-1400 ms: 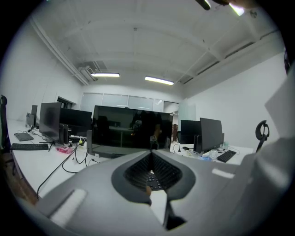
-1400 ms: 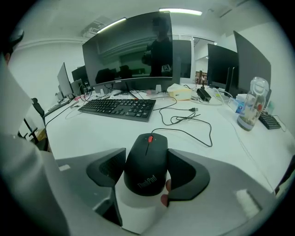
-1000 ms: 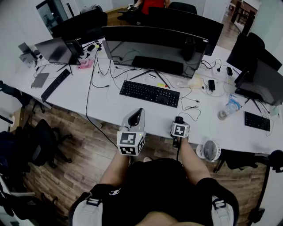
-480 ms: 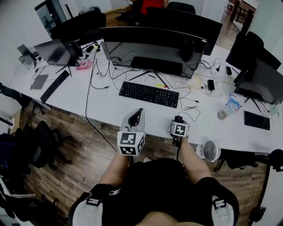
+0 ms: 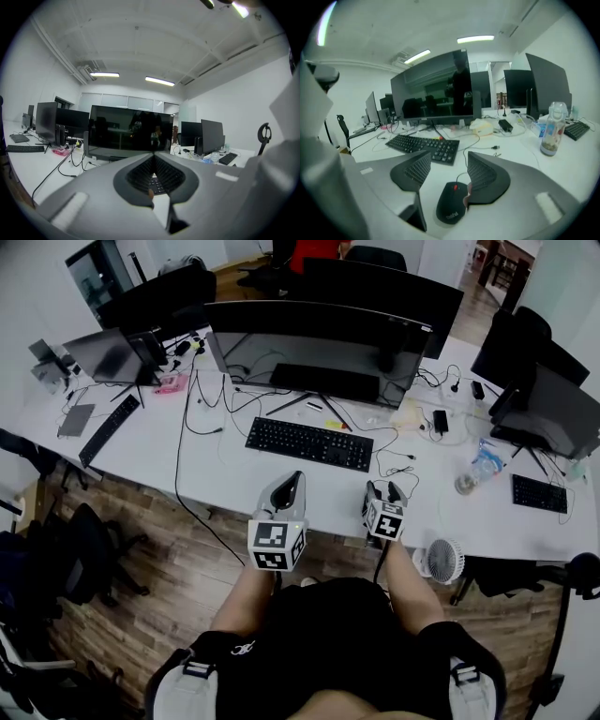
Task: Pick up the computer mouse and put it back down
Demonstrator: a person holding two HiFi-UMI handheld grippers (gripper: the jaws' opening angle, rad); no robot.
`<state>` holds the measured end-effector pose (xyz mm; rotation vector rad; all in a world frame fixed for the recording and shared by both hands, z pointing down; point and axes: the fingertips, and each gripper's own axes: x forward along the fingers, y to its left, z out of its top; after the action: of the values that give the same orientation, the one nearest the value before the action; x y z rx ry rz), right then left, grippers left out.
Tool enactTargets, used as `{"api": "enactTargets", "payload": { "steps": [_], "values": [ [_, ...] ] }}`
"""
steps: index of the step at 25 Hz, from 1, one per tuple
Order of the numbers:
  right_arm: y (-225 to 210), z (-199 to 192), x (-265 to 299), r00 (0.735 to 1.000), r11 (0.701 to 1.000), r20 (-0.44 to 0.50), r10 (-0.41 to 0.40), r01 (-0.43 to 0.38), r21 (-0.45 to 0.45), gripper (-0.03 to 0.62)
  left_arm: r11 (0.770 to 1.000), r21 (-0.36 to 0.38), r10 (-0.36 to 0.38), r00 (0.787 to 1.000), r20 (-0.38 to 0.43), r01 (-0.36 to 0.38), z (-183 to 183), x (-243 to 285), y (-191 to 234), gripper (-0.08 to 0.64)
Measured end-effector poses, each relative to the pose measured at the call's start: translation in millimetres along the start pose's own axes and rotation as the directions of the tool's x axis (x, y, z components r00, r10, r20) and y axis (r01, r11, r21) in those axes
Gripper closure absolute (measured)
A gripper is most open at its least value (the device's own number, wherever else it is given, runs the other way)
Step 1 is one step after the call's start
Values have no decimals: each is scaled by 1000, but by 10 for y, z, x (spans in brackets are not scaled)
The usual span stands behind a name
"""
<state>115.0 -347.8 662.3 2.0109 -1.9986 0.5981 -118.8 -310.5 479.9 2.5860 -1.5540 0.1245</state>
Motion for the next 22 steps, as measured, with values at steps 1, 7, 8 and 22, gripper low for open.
{"api": "enactTargets", "payload": {
  "steps": [1,7,8,22],
  "values": [
    [0,163,-72,999,1000,51,-1,1,-2,364,1000,0,-4,1000,1,4,2,13,-9,509],
    [25,1095,-545,949,998,314,-20,36,-45,588,1000,-3,-24,1000,6,24,36,101,-58,509],
    [51,1217,-625,938,998,346,-9,30,-55,588,1000,-3,-27,1000,8,27,43,114,-71,509],
    [141,1866,-1240,847,995,530,37,17,-97,588,999,-7,-45,999,7,45,43,220,-145,509]
  ]
}}
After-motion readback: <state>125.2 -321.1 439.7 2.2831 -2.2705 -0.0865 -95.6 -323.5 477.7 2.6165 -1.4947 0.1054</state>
